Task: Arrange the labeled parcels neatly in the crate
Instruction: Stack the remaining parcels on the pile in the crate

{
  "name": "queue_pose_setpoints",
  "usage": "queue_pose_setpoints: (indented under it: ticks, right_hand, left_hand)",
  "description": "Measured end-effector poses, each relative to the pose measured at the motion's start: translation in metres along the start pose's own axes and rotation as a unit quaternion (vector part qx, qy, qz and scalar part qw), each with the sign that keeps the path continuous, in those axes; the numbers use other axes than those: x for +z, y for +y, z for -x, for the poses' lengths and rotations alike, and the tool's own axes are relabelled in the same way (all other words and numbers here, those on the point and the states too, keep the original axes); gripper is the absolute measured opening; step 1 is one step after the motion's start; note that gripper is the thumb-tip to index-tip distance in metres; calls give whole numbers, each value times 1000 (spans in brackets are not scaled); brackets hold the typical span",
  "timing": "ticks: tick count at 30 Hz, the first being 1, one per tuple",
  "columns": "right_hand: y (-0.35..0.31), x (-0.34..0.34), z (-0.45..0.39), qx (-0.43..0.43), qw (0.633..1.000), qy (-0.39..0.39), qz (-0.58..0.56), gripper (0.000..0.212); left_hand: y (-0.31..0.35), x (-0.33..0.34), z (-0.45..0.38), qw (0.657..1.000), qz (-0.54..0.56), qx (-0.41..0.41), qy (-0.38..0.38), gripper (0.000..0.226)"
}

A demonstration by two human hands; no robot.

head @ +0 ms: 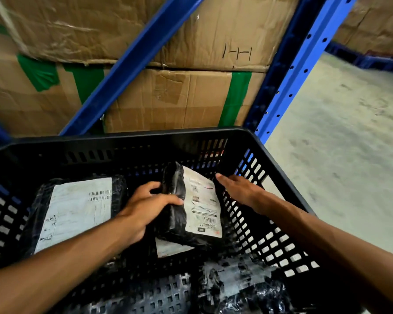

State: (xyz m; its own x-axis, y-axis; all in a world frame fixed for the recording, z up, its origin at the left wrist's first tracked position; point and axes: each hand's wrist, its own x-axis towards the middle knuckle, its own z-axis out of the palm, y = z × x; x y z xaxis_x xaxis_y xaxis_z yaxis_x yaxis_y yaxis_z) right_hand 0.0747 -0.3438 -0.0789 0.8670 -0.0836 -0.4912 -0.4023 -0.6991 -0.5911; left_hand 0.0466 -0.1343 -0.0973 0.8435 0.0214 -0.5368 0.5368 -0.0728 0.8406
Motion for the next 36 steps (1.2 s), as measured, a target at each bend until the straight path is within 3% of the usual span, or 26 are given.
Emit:
queue_pose_setpoints:
  ticks: [1,3,6,9,12,14,16,18,20,23,25,30,32,36]
  right_hand:
    - [0,6,1,-4,1000,-21,-17,60]
    - [-4,15,0,-71,997,-14,9,67]
    - [-26,4,4,-231,970,20,72,86]
    - [-55,-6,15,-307,942,-67,116,89]
    - [-61,1,29,-276,925,-170,197,50]
    - [-52,1,31,-254,933,-164,196,36]
    - [-41,-9,30,-214,954,-131,162,31]
    - [-32,-22,29,-135,981,-98,100,31]
    - [-22,-28,24,-32,995,-87,-27,42]
    - [-9,-19,18,86,964,-146,-207,39]
    - [1,-8,14,106,952,-169,-232,34]
    - [9,16,11,73,975,-177,-117,47]
    - [8,29,8,75,979,-157,-109,37]
    - [-3,53,0,24,988,-128,81,33]
  left_hand:
    - [6,-8,2,1000,2,18,-5,44]
    - [19,-23,4,999,-6,46,-18,36]
    - [37,-45,6,992,-75,76,-73,53]
    - [54,-53,9,972,-155,88,-156,76]
    - [57,-52,12,945,-220,90,-224,78]
    - [52,-47,12,953,-196,98,-207,69]
    - [47,-36,9,970,-158,115,-145,55]
    - [42,-24,9,980,-165,103,-42,50]
    - [30,-13,15,983,-179,32,13,56]
    - [5,0,22,985,-134,-98,-50,58]
    - [-5,7,23,989,-54,-121,-60,62]
    - [-8,0,18,996,-77,-27,20,77]
    - [-6,-5,10,992,-120,-26,12,79]
    - [-23,0,9,978,-203,-40,-24,83]
